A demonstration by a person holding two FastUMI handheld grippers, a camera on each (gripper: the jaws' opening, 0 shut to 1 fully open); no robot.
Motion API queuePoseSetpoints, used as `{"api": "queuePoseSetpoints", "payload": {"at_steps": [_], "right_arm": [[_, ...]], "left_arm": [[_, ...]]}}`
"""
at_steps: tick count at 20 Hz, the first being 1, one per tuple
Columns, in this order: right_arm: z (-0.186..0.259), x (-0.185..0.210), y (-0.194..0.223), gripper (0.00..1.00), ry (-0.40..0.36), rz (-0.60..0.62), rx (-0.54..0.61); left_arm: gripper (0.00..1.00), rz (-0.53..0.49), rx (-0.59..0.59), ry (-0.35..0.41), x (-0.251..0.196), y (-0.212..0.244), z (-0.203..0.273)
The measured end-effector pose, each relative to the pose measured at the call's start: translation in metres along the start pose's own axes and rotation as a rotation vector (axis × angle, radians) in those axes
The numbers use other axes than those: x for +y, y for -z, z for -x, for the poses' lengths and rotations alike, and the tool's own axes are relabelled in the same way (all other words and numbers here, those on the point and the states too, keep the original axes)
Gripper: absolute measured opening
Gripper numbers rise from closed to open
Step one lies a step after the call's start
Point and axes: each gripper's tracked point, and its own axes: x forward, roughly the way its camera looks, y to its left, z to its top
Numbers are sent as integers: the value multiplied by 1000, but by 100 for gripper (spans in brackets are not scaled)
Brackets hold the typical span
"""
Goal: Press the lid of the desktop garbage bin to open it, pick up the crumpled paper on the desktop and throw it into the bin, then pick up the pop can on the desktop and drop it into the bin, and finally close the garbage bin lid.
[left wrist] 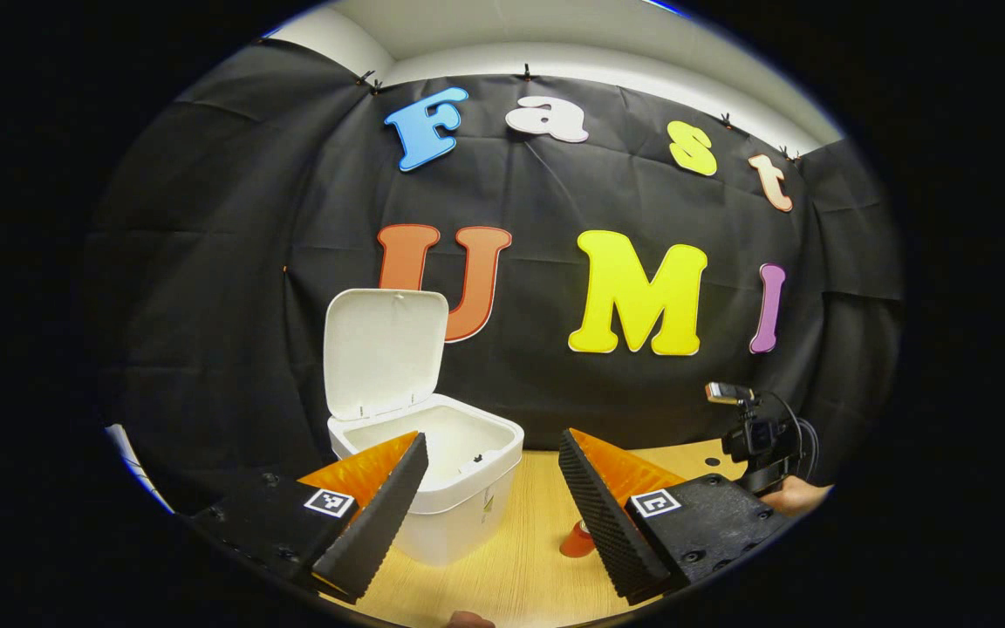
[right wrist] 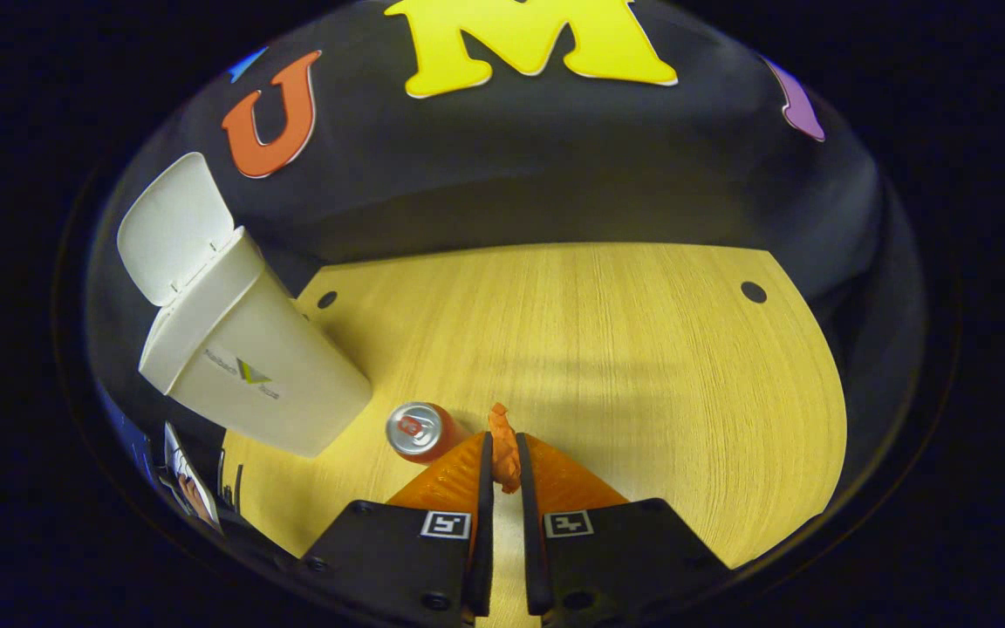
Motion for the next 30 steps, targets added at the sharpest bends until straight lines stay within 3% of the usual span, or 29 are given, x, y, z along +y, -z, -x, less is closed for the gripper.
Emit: {"api": "queuePoseSetpoints", "payload": {"at_steps": [7, 8, 9, 12, 13, 22, 28, 30], "right_arm": [[42, 113, -68, 16, -179, 85, -166], [45, 130, -74, 12, -205, 100, -187], [48, 146, -80, 15, -225, 119, -200], [52, 184, -89, 12, -273, 145, -208], [52, 194, -93, 15, -285, 150, -210], [35, 292, -119, 15, -441, 182, -237], [-5, 325, -136, 18, -389, 334, -313], [-13, 334, -133, 18, -397, 326, -288]], "left_arm": [[99, 13, 2, -2, 14, -4, 7], [99, 18, 3, -1, 15, -4, 7], [99, 21, 1, -2, 18, -6, 7], [99, 23, -4, -5, 25, -10, 8], [99, 22, -9, -9, 29, -13, 10], [99, 14, -22, -32, 48, -22, 16], [99, 31, -33, -33, 49, -31, 13], [99, 30, -37, -41, 50, -33, 11]]}}
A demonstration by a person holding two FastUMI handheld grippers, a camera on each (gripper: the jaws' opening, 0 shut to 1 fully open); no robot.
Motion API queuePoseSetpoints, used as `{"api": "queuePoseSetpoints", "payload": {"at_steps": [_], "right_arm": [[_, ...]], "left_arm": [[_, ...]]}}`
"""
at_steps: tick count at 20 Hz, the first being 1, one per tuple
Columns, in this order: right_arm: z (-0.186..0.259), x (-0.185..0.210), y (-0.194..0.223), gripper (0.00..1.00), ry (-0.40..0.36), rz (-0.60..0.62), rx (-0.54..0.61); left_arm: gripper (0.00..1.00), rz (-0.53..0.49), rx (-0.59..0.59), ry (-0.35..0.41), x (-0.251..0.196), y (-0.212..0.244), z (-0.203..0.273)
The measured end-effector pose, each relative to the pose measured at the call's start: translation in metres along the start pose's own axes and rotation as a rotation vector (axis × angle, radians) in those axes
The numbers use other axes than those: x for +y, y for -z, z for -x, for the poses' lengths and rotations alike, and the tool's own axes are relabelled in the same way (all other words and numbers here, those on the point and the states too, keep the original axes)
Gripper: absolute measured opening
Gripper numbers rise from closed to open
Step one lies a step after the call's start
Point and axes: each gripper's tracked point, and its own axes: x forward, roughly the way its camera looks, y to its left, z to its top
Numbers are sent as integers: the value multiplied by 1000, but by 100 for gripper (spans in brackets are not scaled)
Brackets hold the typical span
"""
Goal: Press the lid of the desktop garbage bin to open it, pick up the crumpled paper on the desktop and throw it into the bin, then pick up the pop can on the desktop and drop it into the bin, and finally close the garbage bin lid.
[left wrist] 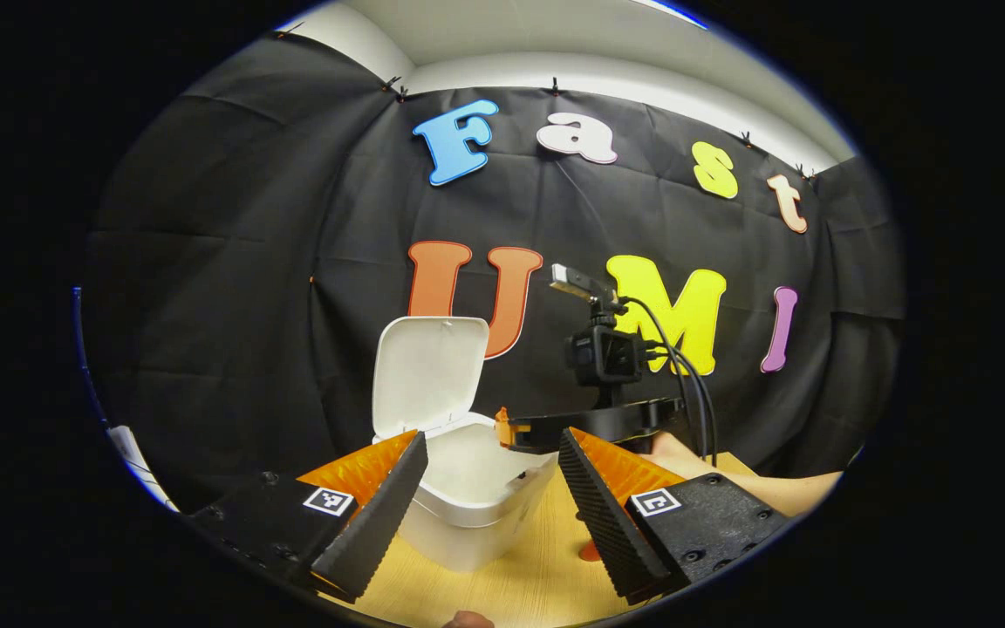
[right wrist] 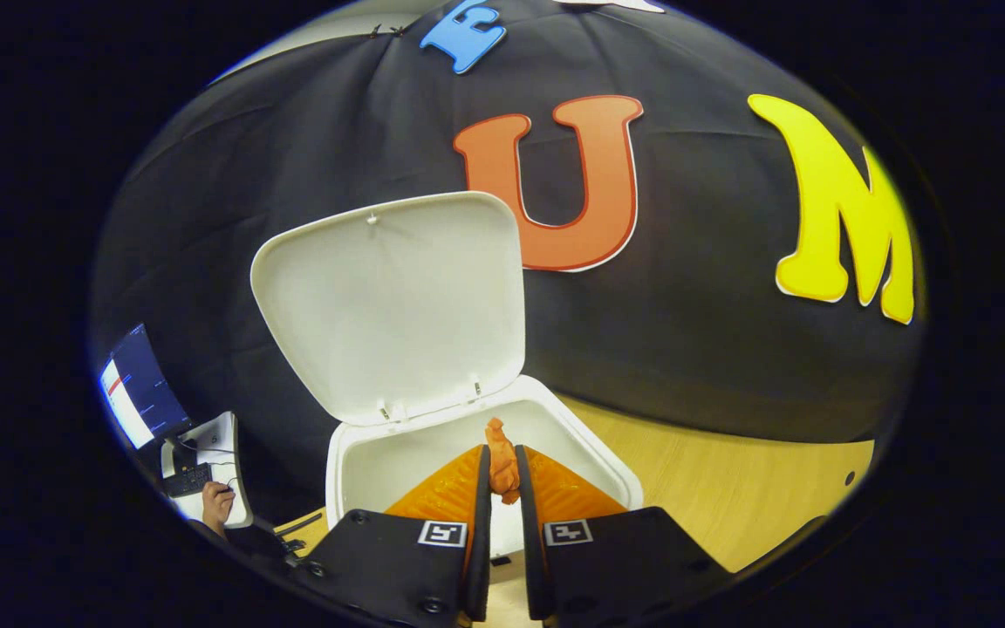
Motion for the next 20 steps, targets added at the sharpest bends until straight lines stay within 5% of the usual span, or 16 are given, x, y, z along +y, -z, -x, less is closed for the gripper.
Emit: {"api": "queuePoseSetpoints", "payload": {"at_steps": [7, 9, 14, 20], "right_arm": [[-21, 8, 17, 30, -35, -24, 61], [-22, 11, 19, 43, -50, -13, 67], [-15, 10, 16, 95, -47, -6, 54], [18, -7, 2, 96, -11, 5, -23]], "left_arm": [[99, -3, 7, -26, 8, 2, -3], [99, -9, 7, -30, 9, 1, -3], [99, -33, 13, -27, 3, 5, -3], [99, -58, 2, -8, -9, 4, -1]]}}
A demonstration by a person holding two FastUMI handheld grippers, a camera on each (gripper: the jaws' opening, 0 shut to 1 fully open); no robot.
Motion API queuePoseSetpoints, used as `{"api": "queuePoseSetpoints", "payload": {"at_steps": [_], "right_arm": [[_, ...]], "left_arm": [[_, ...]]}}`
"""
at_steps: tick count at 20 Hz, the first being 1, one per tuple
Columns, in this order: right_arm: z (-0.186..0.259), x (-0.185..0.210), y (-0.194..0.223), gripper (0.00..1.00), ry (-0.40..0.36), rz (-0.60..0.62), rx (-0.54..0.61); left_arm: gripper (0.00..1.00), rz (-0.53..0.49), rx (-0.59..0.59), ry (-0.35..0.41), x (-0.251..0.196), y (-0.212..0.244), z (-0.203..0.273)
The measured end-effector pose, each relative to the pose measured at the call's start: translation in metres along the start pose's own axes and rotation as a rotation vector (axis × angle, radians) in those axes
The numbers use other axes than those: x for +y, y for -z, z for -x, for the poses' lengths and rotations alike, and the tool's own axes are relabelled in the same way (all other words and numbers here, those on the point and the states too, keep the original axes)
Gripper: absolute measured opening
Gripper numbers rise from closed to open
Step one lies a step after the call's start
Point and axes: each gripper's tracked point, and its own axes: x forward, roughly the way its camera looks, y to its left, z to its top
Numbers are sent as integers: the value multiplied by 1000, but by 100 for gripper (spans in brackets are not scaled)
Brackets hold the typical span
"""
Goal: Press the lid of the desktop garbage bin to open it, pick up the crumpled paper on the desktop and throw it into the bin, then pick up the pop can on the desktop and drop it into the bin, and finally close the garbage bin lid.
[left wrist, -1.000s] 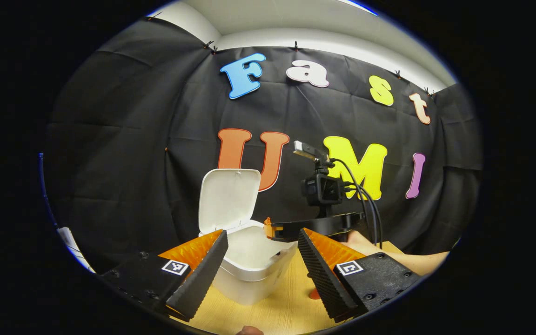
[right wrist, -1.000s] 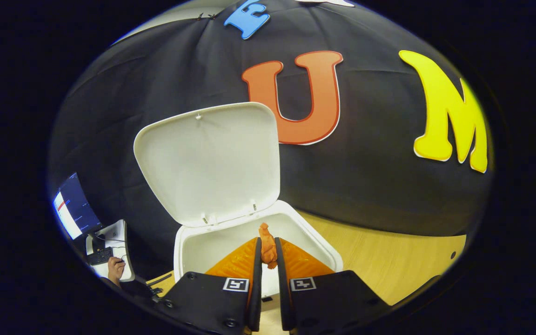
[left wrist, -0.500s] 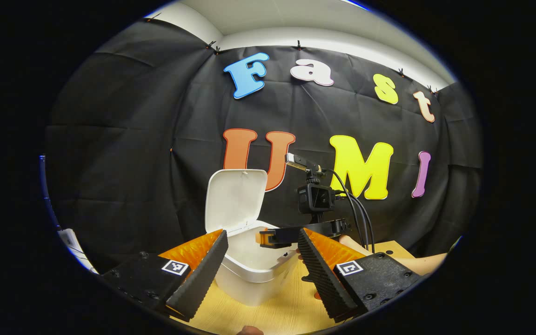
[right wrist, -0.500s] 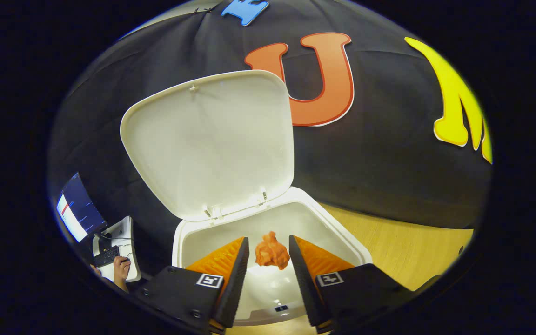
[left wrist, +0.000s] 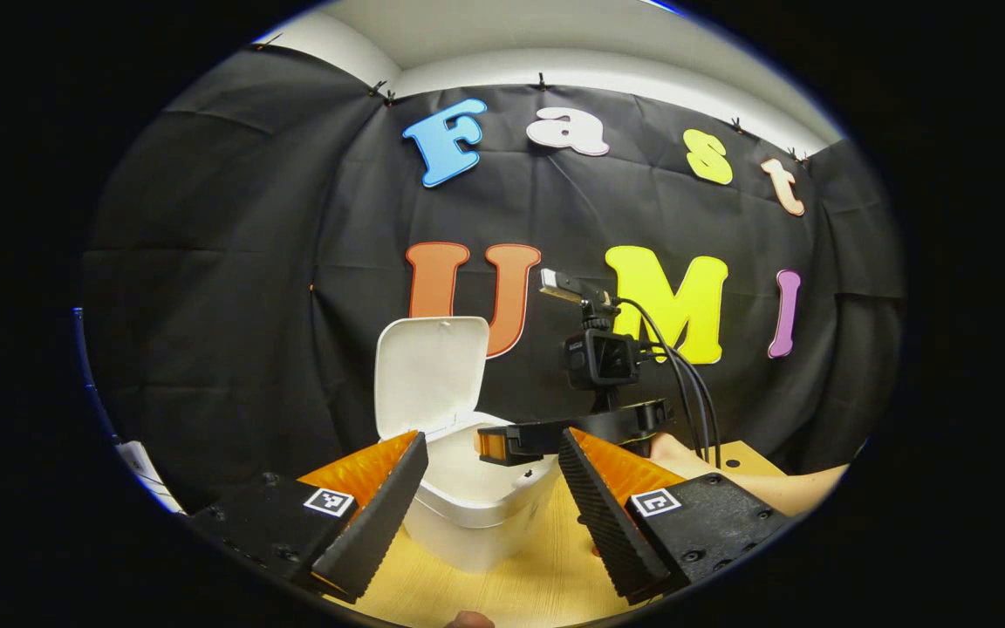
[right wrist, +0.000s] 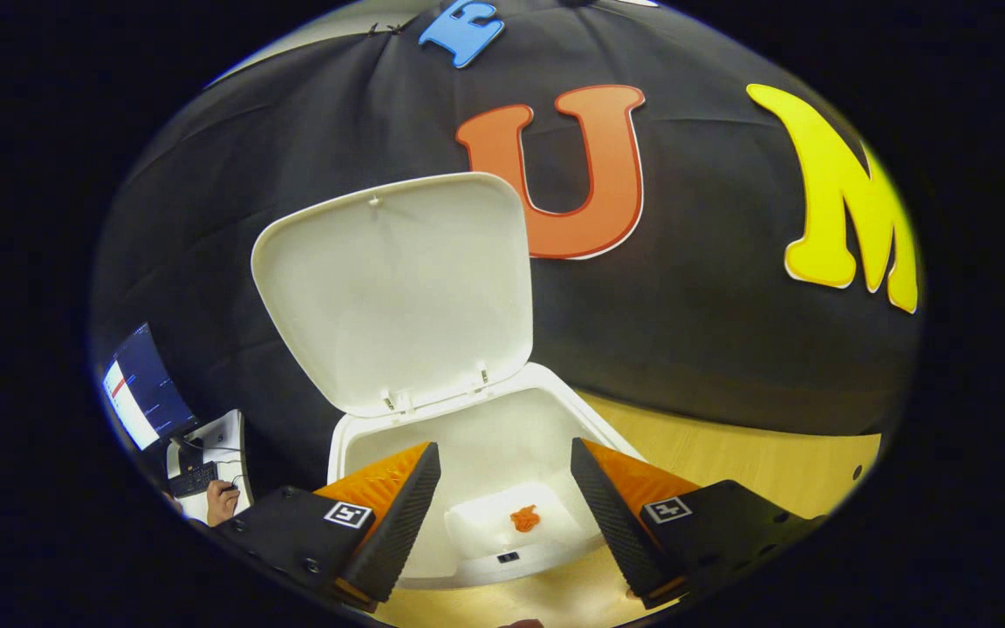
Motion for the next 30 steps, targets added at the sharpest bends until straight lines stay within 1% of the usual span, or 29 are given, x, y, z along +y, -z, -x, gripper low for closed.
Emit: {"api": "queuePoseSetpoints", "payload": {"at_steps": [6, 9, 13, 18, 25, 30], "right_arm": [[62, -30, -15, 96, 80, 36, -121], [92, -54, -19, 96, 155, 71, -166], [135, -85, -21, 96, 239, 71, -226], [186, -123, -22, 96, 328, 64, -278], [254, -181, -19, 96, 463, 47, -345], [292, -210, -11, 96, 538, 50, -370]], "left_arm": [[99, -16, -14, 33, -20, -1, -2], [99, -18, -15, 57, -34, 0, -5], [99, -19, -24, 86, -52, 2, -9], [99, -4, -14, 121, -74, 6, -13], [99, 7, -1, 134, -95, 12, -21], [99, 14, 15, 139, -111, 20, -24]]}}
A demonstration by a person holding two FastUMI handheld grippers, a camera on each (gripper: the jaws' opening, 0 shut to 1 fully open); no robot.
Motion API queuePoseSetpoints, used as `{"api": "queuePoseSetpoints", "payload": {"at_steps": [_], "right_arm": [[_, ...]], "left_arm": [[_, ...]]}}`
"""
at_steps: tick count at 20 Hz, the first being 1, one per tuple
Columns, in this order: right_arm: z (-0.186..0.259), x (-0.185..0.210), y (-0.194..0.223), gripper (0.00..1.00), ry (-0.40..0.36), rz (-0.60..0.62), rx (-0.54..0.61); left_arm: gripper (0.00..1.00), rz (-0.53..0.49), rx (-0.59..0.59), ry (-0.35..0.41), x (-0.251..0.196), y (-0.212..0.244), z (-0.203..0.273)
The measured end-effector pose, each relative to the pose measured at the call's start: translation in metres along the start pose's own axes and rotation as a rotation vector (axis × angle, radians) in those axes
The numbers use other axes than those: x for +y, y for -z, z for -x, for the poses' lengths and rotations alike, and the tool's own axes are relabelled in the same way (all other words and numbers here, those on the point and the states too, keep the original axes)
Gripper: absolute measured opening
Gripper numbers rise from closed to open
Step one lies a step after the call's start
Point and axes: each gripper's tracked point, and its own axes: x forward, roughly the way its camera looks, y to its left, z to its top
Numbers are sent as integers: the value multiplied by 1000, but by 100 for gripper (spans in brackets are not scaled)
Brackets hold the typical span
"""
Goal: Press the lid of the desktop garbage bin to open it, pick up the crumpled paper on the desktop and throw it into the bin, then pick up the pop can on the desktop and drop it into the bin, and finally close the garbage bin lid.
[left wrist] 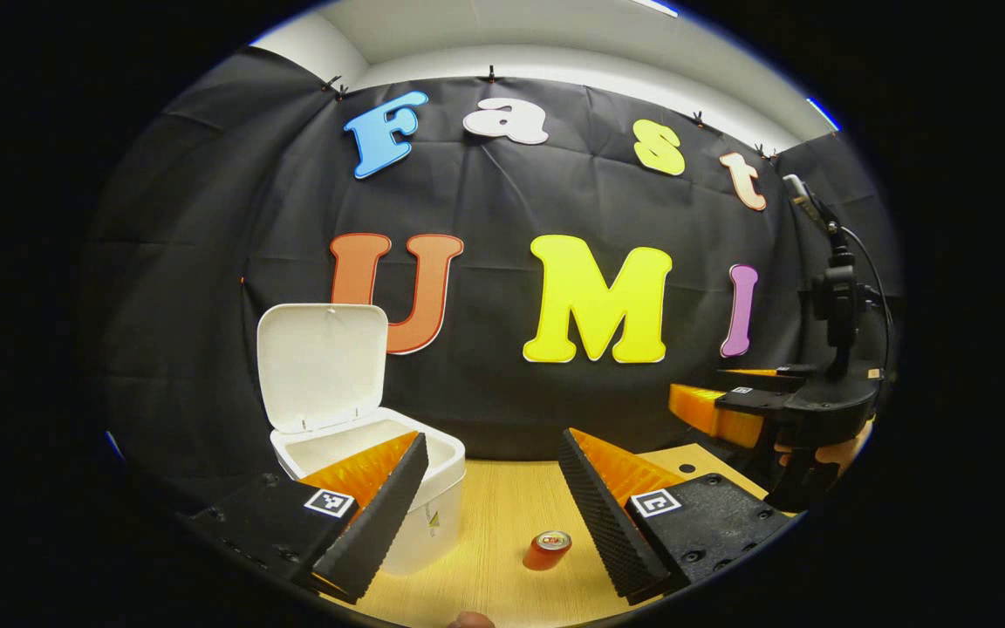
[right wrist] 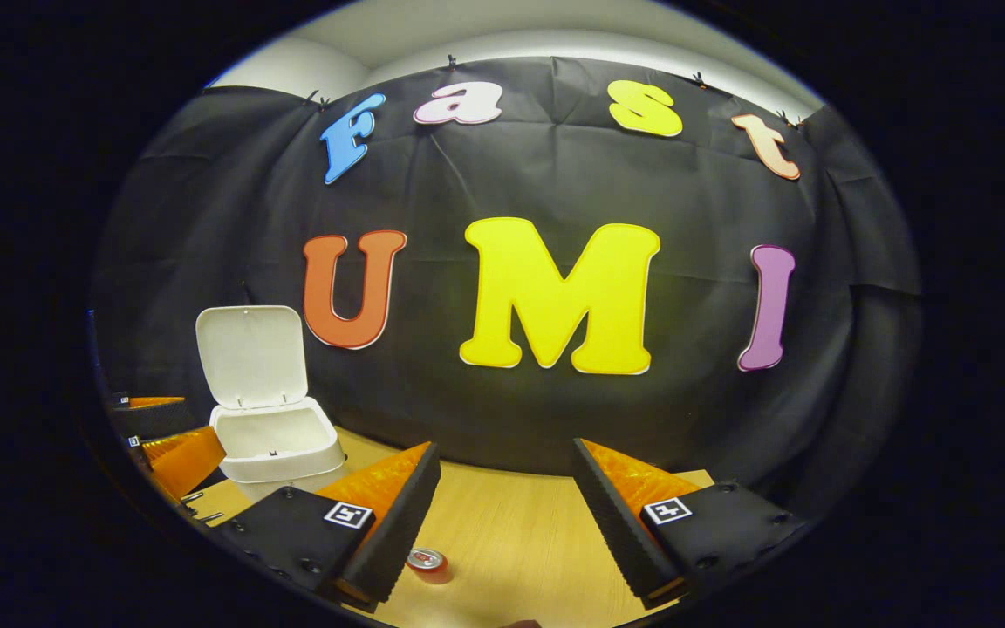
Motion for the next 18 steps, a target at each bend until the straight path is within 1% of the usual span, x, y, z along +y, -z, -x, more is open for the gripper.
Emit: {"api": "queuePoseSetpoints", "payload": {"at_steps": [3, 4, 5, 6, 7, 8, 11, 12, 15, 18], "right_arm": [[13, -19, 3, 96, 29, 6, -22], [18, -24, 2, 92, 35, 8, -29], [22, -30, 2, 92, 42, 10, -34], [24, -34, 3, 96, 48, 8, -37], [27, -39, 4, 96, 54, 5, -39], [31, -45, 6, 92, 62, 3, -41], [43, -60, 9, 92, 87, 5, -48], [46, -65, 10, 96, 93, 6, -44], [52, -82, 17, 96, 117, 4, -36], [56, -100, 25, 96, 151, -3, -14]], "left_arm": [[99, 9, 15, 5, -8, 5, -2], [99, 7, 19, 4, -11, 7, -3], [99, 5, 22, 4, -13, 8, -3], [99, 5, 26, 7, -17, 10, -4], [99, 5, 31, 12, -20, 12, -5], [99, 1, 39, 16, -24, 15, -7], [99, 2, 69, 48, -40, 27, -14], [99, 2, 83, 62, -46, 31, -18], [99, 1, 138, 92, -59, 52, -34], [99, 22, 243, 123, -71, 86, -50]]}}
